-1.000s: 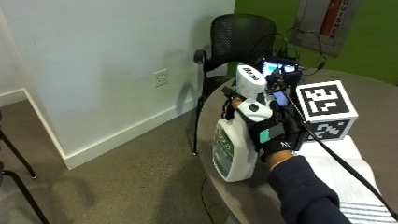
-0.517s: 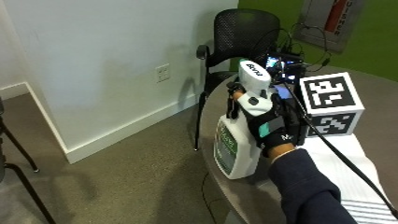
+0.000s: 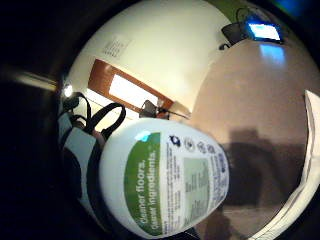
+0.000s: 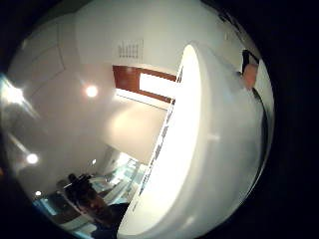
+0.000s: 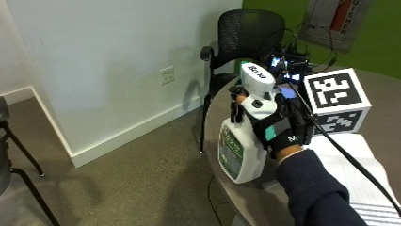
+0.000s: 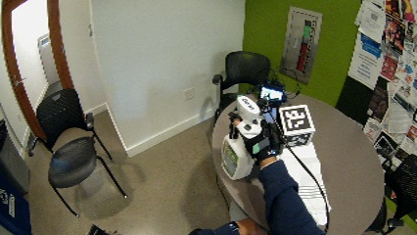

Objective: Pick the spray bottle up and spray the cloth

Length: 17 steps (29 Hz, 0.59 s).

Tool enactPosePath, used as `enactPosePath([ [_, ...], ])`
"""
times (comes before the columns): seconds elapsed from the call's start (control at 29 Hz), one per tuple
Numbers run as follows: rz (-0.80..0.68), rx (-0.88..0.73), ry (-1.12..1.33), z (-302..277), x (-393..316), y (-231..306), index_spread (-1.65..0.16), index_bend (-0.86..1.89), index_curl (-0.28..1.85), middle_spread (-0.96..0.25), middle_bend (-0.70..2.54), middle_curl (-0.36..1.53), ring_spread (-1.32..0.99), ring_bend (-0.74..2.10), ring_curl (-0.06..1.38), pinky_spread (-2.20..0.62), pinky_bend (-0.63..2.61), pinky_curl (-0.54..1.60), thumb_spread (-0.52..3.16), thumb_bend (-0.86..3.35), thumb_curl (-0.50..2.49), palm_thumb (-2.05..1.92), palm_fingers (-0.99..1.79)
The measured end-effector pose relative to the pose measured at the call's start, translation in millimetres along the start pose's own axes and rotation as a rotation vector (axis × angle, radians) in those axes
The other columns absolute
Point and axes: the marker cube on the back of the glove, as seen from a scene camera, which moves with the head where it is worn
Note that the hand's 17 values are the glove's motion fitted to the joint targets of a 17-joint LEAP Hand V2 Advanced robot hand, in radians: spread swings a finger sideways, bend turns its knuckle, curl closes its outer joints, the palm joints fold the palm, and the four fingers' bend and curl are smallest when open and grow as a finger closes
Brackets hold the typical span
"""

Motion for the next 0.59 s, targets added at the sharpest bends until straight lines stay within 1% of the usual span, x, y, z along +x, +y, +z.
enactPosePath([
  [0.14, -0.040, -0.038, 0.034, 4, -15, 3, -0.27, 0.29, 0.43, -0.18, 0.73, 0.54, -0.23, 0.76, 0.46, -0.31, 0.45, 0.38, 0.53, -0.03, 0.71, 1.03, 1.37],
  [0.34, -0.137, -0.143, 0.156, -15, -77, 2, -0.27, 0.28, 0.46, -0.17, 0.73, 0.54, -0.23, 0.76, 0.47, -0.31, 0.45, 0.38, 0.50, -0.03, 0.72, 1.03, 1.37],
  [0.59, -0.122, -0.190, 0.257, -50, -134, 17, -0.27, 0.27, 0.49, -0.18, 0.72, 0.54, -0.23, 0.79, 0.48, -0.31, 0.44, 0.39, 0.47, -0.03, 0.74, 1.02, 1.39],
])
